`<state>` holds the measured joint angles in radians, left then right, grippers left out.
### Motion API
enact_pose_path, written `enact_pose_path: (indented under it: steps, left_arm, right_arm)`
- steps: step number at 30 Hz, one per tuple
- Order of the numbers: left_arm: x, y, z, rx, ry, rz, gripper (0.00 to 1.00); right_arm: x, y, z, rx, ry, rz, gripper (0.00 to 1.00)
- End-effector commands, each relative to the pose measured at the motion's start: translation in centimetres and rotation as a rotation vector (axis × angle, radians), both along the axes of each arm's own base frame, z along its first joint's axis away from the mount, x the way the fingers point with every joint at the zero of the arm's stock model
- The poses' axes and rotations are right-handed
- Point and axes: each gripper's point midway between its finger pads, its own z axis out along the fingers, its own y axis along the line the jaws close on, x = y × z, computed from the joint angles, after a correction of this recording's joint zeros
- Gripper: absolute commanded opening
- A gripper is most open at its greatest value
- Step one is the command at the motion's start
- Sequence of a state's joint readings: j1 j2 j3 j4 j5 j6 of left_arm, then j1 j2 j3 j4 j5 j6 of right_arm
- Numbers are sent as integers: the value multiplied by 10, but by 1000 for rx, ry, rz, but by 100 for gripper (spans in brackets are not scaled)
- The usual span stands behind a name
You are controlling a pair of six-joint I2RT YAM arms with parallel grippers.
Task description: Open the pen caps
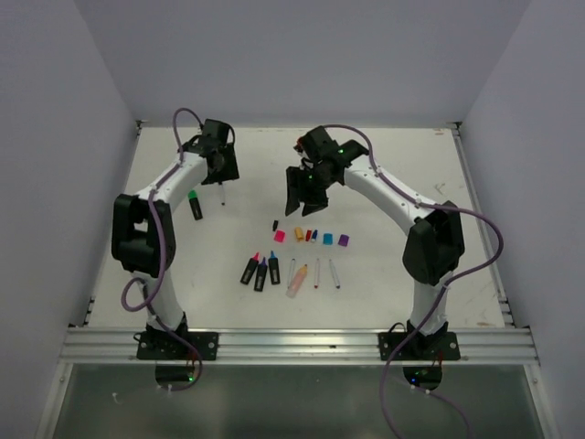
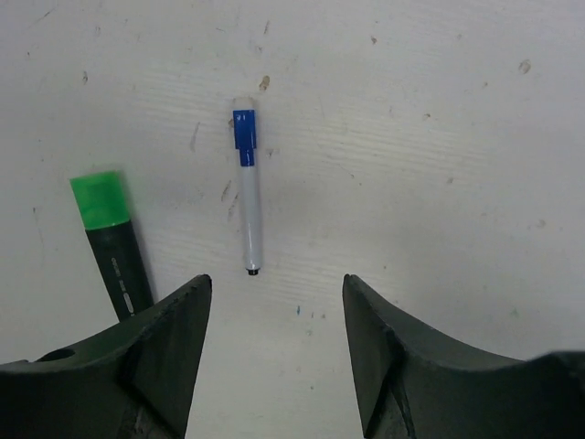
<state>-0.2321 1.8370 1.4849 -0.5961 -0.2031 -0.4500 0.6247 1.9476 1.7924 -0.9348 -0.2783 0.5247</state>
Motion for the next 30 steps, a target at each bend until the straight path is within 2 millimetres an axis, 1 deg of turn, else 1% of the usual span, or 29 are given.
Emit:
enact_pose_path:
  steps: [1, 3, 4, 5, 7, 9, 12, 16, 21, 23, 25, 26, 30]
  left_arm:
    - [23, 9, 3, 98, -10, -8, 62]
    - [30, 10, -6, 114, 11, -7, 61]
    - [32, 11, -17, 124, 37, -5, 58]
    - [37, 10, -19, 126, 34, -8, 57]
    - [40, 11, -32, 133, 51, -4, 54]
    - [41, 15, -40, 146, 63, 5, 50]
    - [38, 19, -57, 162, 97, 13, 45]
    - [35, 20, -70, 169, 112, 7, 43]
    - [25, 23, -91, 186, 159, 9, 41]
    - [25, 23, -96, 185, 154, -4, 41]
    - [21, 24, -105, 182, 173, -7, 38]
    - [20, 22, -108, 167, 176, -12, 34]
    - [16, 24, -118, 145, 178, -18, 32]
  right_arm:
    - [-18, -19, 6, -54, 8, 30, 54]
    - [-20, -25, 7, -75, 1, 31, 54]
    - [-20, -27, 8, -77, -3, 31, 54]
    - [-20, -30, 11, -78, -11, 27, 54]
    - [-20, -34, 15, -73, -14, 20, 54]
    - [-20, -39, 13, -69, 1, 10, 54]
    - [-21, -46, 11, -69, 13, -5, 54]
    - [-22, -52, 7, -66, 24, -22, 54]
    - [-19, -54, 5, -60, 27, -34, 54]
    - [-18, -53, 5, -57, 28, -36, 54]
    - [-18, -53, 4, -55, 31, -35, 54]
    - [-18, -54, 4, -56, 32, -36, 54]
    - [-18, -55, 4, -54, 32, -39, 54]
